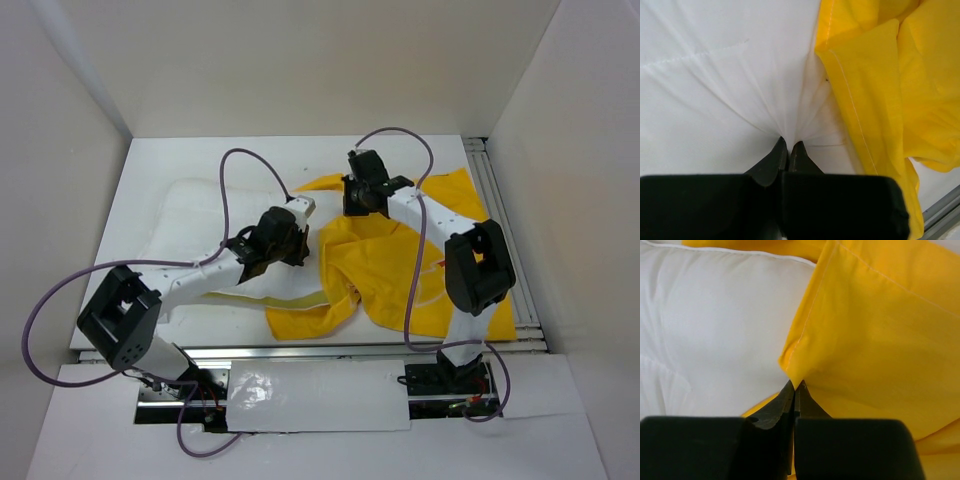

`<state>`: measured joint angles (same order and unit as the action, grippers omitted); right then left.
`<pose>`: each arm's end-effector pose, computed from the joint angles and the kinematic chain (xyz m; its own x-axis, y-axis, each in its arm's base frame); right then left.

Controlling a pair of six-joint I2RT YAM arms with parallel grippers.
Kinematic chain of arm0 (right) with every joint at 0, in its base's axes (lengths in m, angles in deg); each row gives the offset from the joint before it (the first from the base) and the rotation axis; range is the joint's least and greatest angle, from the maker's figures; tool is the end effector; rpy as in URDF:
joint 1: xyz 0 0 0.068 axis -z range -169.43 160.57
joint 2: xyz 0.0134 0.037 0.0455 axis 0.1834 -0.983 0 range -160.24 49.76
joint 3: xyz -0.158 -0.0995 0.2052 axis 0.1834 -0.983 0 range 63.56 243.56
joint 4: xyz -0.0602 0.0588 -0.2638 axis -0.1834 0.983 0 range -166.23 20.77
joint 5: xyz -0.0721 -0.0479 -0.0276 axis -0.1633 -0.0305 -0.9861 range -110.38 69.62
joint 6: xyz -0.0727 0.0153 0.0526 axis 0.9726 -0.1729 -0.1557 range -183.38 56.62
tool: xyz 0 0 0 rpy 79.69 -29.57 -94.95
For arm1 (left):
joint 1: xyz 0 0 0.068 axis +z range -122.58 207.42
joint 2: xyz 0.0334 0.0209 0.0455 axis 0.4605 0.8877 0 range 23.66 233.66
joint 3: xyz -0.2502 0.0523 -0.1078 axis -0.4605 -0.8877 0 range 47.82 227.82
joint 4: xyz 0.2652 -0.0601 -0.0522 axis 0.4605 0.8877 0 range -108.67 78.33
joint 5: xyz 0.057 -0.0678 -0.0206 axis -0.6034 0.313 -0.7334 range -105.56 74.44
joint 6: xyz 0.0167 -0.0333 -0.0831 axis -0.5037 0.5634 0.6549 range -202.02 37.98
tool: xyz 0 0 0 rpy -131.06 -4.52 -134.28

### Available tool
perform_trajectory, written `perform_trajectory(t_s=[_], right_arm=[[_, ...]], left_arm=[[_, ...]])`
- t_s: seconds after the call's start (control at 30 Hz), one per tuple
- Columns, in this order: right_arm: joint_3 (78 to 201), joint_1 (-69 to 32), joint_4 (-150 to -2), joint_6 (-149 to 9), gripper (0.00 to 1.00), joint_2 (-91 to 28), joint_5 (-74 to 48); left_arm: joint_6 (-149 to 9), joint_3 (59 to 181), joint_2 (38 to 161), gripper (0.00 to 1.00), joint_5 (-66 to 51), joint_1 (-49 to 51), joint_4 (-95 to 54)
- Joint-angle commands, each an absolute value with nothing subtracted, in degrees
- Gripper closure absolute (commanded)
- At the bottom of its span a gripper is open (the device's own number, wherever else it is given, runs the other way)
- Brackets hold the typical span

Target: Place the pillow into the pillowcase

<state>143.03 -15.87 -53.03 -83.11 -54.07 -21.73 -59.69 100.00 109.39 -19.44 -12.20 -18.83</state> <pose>0.4056 0.1996 0.2065 -0.7676 -0.0049 -0.6409 -0.1826 0.9602 0.2114 0.2969 -0.2386 0.2016 -0.6174 0.0189 -0.7865 0.3872 0.8776 -0.2829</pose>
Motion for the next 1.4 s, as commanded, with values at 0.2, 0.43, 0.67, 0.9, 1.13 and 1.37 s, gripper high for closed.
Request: perform_trajectory(t_s=[0.2,0.43,0.67,0.9,1.13,1.37], right_arm=[[153.56,-16.77,-55.32,-77.28,1.0,-51.66,-27.25],[156.11,-16.77,-53.03,-75.51,1.0,-51.05,-19.85],[147.86,-16.24,-50.75,-76.04,0.8,-48.42,-19.85],[141.97,-15.71,-52.92,-77.71,1.0,-45.09,-21.17],[144.34,-15.71,-53.21,-77.18,0.48,-47.53,-20.64],[147.59,-16.24,-54.35,-77.71,0.38,-51.3,-21.35]], left_arm=[[-66.72,101.61,103.9,1.0,-20.57,-13.45,-20.78],[-66.11,102.22,106.01,1.0,-24.34,-13.45,-18.58],[-65.5,101.69,107.07,1.0,-25.49,-13.45,-19.1],[-64.97,102.22,108.65,1.0,-27.16,-13.45,-18.58],[-65.49,101.61,107.51,1.0,-25.05,-13.45,-20.6],[-65.49,101.61,107.51,1.0,-25.58,-13.45,-20.6]])
